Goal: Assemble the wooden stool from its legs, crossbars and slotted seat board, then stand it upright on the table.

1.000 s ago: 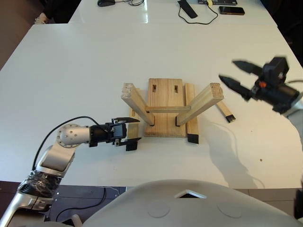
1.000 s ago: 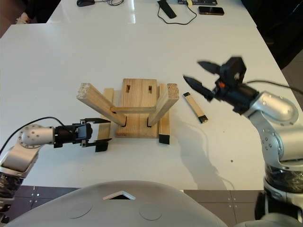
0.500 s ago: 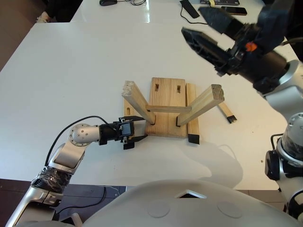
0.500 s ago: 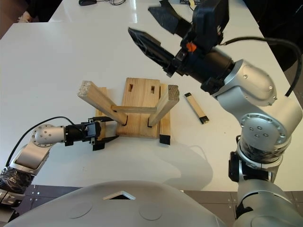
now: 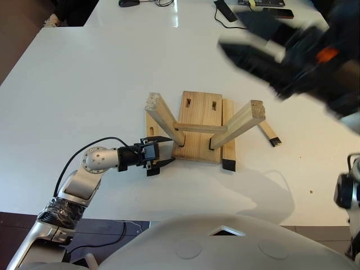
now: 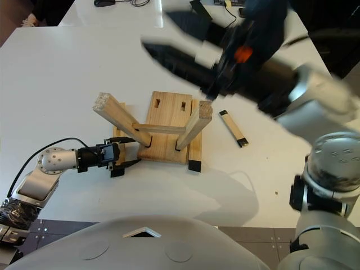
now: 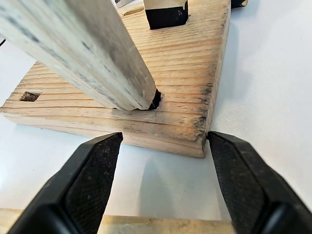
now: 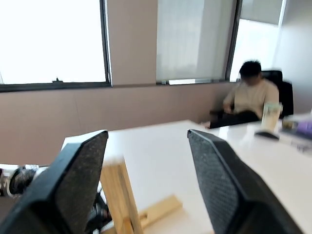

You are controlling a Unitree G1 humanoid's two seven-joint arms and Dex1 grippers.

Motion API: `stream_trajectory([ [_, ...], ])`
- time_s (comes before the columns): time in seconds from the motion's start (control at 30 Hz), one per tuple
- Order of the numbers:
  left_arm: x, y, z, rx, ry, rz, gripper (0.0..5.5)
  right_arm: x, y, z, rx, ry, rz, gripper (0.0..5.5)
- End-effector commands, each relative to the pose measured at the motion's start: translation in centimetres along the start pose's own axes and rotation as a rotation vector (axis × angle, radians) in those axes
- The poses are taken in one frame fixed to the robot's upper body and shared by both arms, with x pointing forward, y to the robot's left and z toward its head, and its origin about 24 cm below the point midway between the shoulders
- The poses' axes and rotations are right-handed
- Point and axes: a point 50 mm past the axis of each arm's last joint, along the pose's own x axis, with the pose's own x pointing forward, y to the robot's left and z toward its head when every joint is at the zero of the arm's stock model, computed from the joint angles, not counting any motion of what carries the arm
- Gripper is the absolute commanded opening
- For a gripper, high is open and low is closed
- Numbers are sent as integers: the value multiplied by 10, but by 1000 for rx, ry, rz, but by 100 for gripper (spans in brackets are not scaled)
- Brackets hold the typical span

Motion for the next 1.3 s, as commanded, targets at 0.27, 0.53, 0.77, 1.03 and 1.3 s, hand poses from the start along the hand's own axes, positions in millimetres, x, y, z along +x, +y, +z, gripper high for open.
stream_trajectory([
  [0.27,5,-5,-7,-28,68,-46,323,12,-3,24,-79,-134,58,299],
  [0.53,6,-8,-9,-38,79,-31,323,5,12,116,-163,-385,164,299],
  [0.77,6,-6,-8,-29,78,-54,323,-1,-19,-27,38,43,-13,299],
  [1.03,5,-2,-6,-31,70,-66,323,13,-9,-22,-52,-42,39,299],
  [1.3,9,-7,-8,-53,69,-43,323,8,1,113,-245,-466,81,299],
])
